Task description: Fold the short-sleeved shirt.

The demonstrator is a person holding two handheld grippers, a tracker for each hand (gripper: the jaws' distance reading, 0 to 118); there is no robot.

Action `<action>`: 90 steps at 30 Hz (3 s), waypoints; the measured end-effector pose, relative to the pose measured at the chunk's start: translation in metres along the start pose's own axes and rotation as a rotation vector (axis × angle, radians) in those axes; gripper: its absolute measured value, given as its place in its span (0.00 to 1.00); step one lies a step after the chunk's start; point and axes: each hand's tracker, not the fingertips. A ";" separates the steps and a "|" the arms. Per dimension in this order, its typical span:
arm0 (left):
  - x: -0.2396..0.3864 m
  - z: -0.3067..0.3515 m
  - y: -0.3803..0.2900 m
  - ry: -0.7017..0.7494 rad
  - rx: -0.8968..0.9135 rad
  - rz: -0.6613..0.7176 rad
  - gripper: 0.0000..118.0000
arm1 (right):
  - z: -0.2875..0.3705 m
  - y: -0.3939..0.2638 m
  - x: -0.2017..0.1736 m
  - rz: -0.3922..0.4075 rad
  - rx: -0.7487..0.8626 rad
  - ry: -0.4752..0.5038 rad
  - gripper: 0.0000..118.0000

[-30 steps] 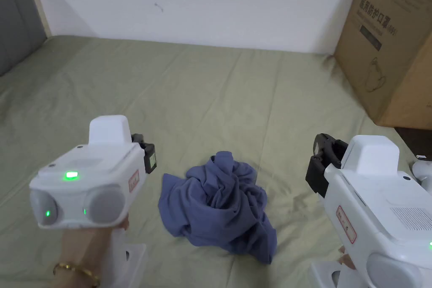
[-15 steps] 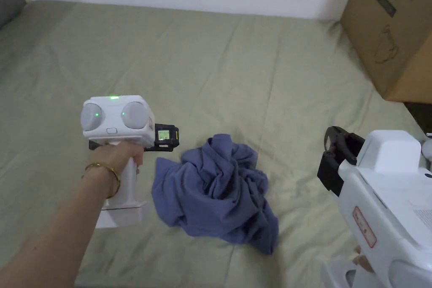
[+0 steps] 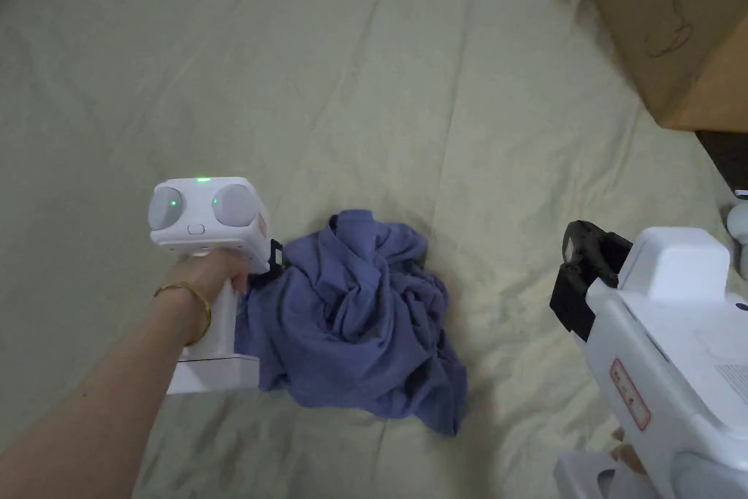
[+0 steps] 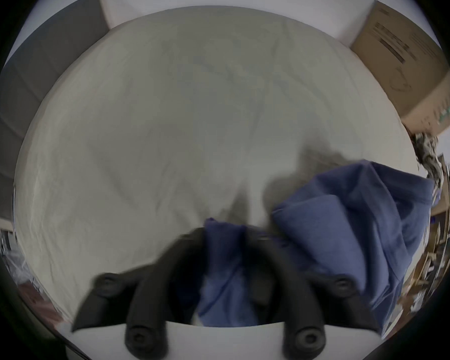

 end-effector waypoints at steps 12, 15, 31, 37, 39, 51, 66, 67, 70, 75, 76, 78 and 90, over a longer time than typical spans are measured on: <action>-0.028 0.098 -0.018 -0.128 0.315 0.067 0.01 | -0.005 0.002 0.007 -0.005 -0.125 0.047 0.21; -0.037 0.112 -0.031 -0.157 0.342 0.102 0.01 | -0.013 0.000 0.011 -0.019 -0.225 0.090 0.88; -0.070 0.103 -0.055 -0.147 0.329 0.181 0.01 | -0.088 -0.111 -0.055 0.224 -0.708 0.215 0.68; -0.069 0.102 -0.059 -0.129 0.349 0.184 0.01 | -0.085 -0.106 -0.050 0.229 -0.725 0.273 0.06; -0.074 0.106 -0.058 -0.128 0.368 0.196 0.01 | -0.072 -0.091 -0.041 0.221 -0.720 0.293 0.06; -0.113 0.241 -0.031 -0.244 0.681 0.298 0.01 | 0.016 0.085 0.052 -0.085 -0.303 0.297 0.06; -0.116 0.456 0.026 -0.320 1.118 0.232 0.01 | 0.106 0.313 0.086 -0.062 0.035 0.233 0.06; -0.114 0.466 0.033 -0.314 1.128 0.223 0.01 | 0.109 0.325 0.084 -0.044 0.049 0.213 0.06; -0.104 0.490 0.057 -0.262 1.152 0.189 0.01 | 0.106 0.356 0.080 -0.046 0.050 0.187 0.06; -0.086 0.504 0.100 -0.157 1.152 0.137 0.01 | 0.076 0.389 0.076 -0.040 0.042 0.108 0.06; -0.078 0.505 0.108 -0.130 1.151 0.126 0.01 | 0.067 0.393 0.075 -0.042 0.038 0.094 0.06; -0.070 0.501 0.125 -0.086 1.141 0.098 0.01 | 0.049 0.401 0.074 -0.045 0.038 0.059 0.06; -0.022 0.420 0.223 0.077 1.088 0.051 0.01 | -0.102 0.403 0.084 -0.062 -0.010 -0.106 0.06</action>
